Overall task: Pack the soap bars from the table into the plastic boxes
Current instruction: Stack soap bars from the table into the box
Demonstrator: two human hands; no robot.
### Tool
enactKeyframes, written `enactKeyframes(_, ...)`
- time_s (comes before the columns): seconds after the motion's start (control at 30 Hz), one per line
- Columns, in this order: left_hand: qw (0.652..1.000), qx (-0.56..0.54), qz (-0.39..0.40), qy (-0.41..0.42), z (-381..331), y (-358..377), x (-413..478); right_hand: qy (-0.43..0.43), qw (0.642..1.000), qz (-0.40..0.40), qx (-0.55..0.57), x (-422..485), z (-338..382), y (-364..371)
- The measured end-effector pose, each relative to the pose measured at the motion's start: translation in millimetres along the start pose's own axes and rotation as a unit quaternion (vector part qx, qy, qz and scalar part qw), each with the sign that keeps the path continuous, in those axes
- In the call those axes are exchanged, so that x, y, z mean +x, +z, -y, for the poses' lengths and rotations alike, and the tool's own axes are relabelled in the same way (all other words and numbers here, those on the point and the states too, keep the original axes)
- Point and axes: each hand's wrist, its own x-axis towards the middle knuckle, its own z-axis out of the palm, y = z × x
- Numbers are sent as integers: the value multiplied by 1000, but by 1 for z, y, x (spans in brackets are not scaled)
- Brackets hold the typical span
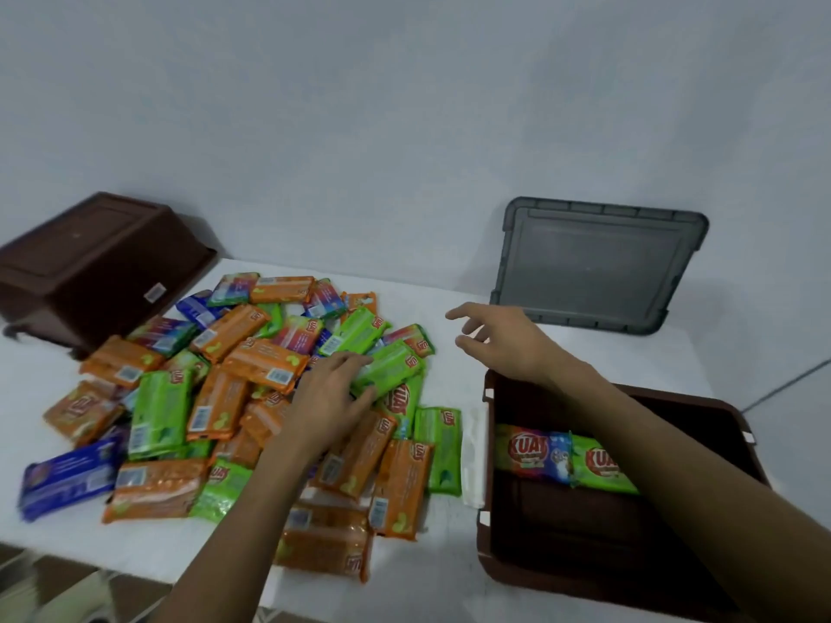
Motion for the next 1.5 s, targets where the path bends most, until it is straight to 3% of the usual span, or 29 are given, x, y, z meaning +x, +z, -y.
enactKeyframes(0.37,998,20,59,2,20,20,18,9,967,199,-160,105,-12,57)
enactKeyframes(0.8,997,65,46,-9,18,28,27,11,953,234,-190,138,-26,78)
enactKeyframes(1.07,999,35,-18,23,23,19,28,-23,977,188,-97,122,-29,53)
enactKeyframes(1.27,996,-89,-27,-16,17,3,24,21,992,123,-10,92,-39,10)
enactKeyframes(1.5,928,-362,17,-84,-15,-14,20,85,977,-9,193,39,-52,-36)
